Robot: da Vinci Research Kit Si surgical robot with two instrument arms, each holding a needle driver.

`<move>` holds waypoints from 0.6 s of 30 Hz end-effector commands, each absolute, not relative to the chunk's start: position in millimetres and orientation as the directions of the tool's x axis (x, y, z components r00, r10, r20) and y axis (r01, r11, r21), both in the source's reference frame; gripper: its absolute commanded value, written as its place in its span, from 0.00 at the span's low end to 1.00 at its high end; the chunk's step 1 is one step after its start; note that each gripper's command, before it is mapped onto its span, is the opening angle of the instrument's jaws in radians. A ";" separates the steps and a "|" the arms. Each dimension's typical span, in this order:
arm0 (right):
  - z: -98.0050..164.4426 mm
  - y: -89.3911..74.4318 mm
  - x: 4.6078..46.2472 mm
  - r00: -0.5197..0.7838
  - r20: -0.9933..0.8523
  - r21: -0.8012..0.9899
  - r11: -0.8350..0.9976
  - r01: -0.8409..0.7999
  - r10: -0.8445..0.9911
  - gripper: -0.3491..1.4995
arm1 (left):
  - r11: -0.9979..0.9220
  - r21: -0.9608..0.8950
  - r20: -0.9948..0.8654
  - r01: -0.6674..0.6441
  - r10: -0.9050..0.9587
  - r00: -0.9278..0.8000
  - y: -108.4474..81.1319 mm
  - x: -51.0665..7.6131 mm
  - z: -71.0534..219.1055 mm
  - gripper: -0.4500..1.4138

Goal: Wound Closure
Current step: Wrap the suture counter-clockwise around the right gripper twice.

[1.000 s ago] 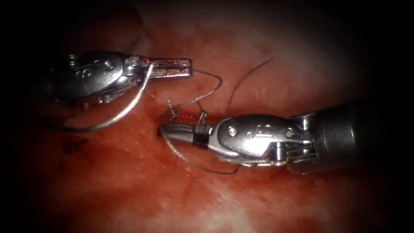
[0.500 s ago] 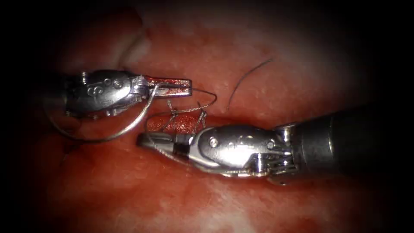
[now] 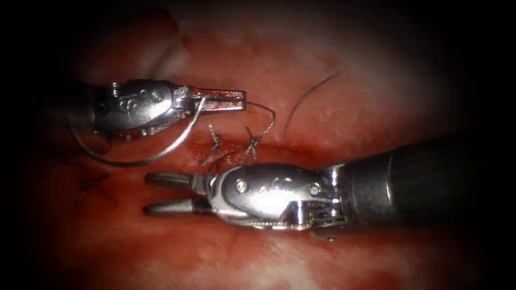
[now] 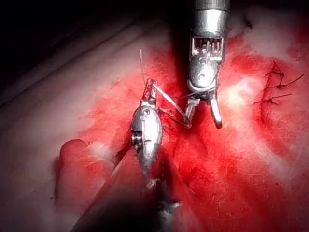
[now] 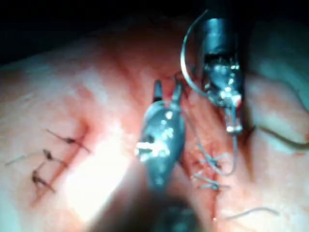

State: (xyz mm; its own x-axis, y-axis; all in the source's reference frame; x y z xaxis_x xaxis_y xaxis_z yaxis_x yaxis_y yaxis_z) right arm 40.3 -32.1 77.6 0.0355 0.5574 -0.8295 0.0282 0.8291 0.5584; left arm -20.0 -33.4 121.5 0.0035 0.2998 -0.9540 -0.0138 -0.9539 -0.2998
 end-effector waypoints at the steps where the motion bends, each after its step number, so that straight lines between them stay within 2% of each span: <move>1: 77.9 -32.5 40.9 0.034 -0.825 0.565 0.825 0.015 0.565 0.73 | -0.955 -0.297 -0.955 -0.010 0.297 0.006 -33.6 -20.4 122.2 0.00; 4: 77.8 -32.2 40.3 0.014 -0.817 0.576 0.817 0.000 0.576 0.74 | -0.957 -0.290 -0.957 -0.005 0.290 0.005 -33.8 -20.0 122.9 0.00; 13: 75.7 -29.7 36.2 -0.072 -0.794 0.607 0.792 -0.066 0.603 0.63 | -0.965 -0.260 -0.965 0.013 0.260 0.000 -35.6 -19.5 125.5 0.00; 18: 75.0 -28.8 34.8 -0.101 -0.797 0.604 0.792 -0.090 0.596 0.62 | -0.966 -0.259 -0.966 0.024 0.259 0.004 -36.0 -19.5 125.6 0.00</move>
